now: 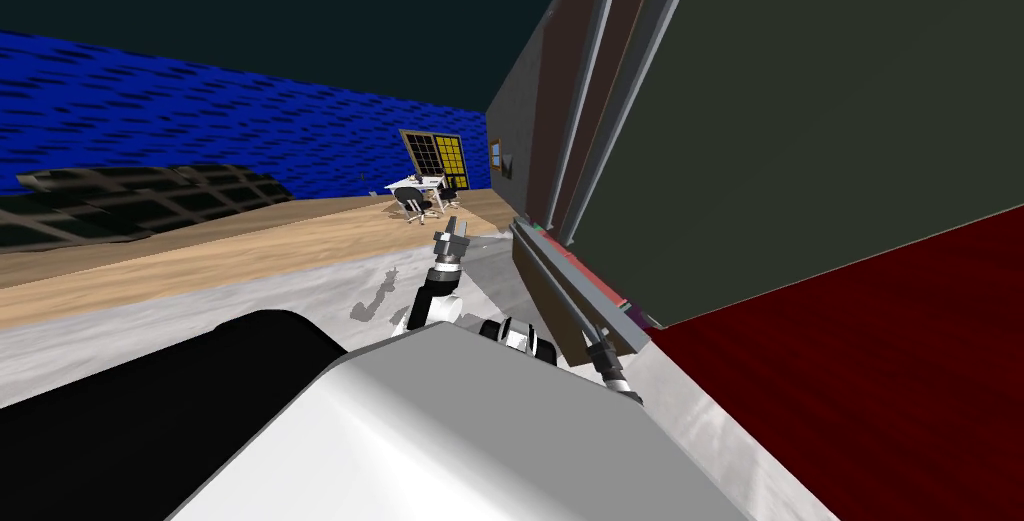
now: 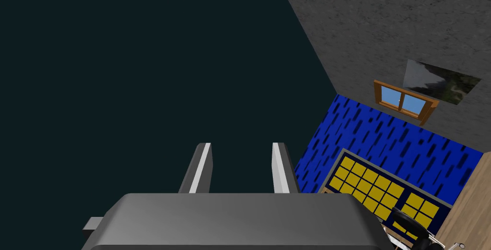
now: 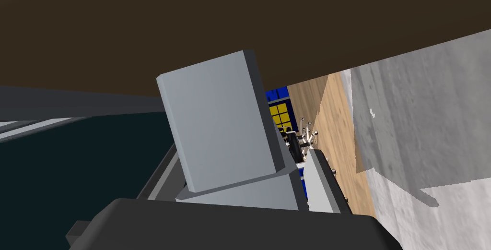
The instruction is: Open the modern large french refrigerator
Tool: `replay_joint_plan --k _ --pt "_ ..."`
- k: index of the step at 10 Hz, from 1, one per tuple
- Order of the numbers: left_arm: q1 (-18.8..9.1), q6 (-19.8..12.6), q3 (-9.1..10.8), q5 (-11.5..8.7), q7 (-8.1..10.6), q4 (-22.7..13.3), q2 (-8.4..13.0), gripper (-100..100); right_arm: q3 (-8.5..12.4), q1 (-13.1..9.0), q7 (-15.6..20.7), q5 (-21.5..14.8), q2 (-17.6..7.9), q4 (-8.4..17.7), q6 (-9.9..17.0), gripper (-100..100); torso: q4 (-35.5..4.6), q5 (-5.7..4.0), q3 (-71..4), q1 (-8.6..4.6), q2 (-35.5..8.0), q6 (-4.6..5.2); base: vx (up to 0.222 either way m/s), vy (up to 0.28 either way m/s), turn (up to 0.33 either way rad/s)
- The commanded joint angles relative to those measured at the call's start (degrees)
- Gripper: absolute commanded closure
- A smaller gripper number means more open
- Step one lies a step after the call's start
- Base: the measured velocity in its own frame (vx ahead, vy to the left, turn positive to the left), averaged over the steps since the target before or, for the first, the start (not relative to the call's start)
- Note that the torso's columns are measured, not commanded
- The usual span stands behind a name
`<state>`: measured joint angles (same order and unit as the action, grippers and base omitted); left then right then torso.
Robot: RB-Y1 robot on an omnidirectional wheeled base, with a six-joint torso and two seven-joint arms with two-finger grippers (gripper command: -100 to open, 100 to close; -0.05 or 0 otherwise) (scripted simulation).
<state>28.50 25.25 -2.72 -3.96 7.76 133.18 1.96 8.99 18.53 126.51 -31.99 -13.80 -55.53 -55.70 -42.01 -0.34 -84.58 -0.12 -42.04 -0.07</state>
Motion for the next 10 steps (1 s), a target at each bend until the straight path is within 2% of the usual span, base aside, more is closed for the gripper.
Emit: replay_joint_plan --k 1,3,5,9,10 --pt "0.0 0.0 0.00 0.0 0.00 0.0 0.0 0 -0.4 0.6 -0.2 -0.3 0.2 0.0 0.6 100 0.0 0.04 0.0 0.00 0.0 -0.04 -0.119 0.178 -0.022" --pt "0.0 0.0 0.01 0.0 0.00 0.0 0.0 0 -0.5 1.0 -0.1 -0.3 0.3 -0.9 0.3 100 -0.1 0.13 -0.2 -0.32 0.2 -0.01 -0.070 0.085 -0.016" --pt "0.0 0.0 0.00 0.0 0.00 0.0 0.0 0 -0.7 1.5 0.0 -0.5 0.5 -1.1 0.2 100 0.0 0.06 0.0 0.06 -0.1 0.04 -0.114 0.160 -0.026" --pt "0.0 0.0 0.01 0.0 0.00 0.0 0.0 0 -0.9 2.2 0.2 -0.6 0.6 -1.7 -0.3 100 -0.1 0.11 -0.1 -0.15 0.0 0.03 -0.080 0.117 -0.023" --pt "0.0 0.0 0.00 0.0 0.00 0.0 0.0 0 -0.4 1.2 -2.5 -0.3 -1.8 -3.1 0.8 -100 -0.1 0.10 0.0 -0.04 -0.1 0.05 -0.078 0.114 0.024"
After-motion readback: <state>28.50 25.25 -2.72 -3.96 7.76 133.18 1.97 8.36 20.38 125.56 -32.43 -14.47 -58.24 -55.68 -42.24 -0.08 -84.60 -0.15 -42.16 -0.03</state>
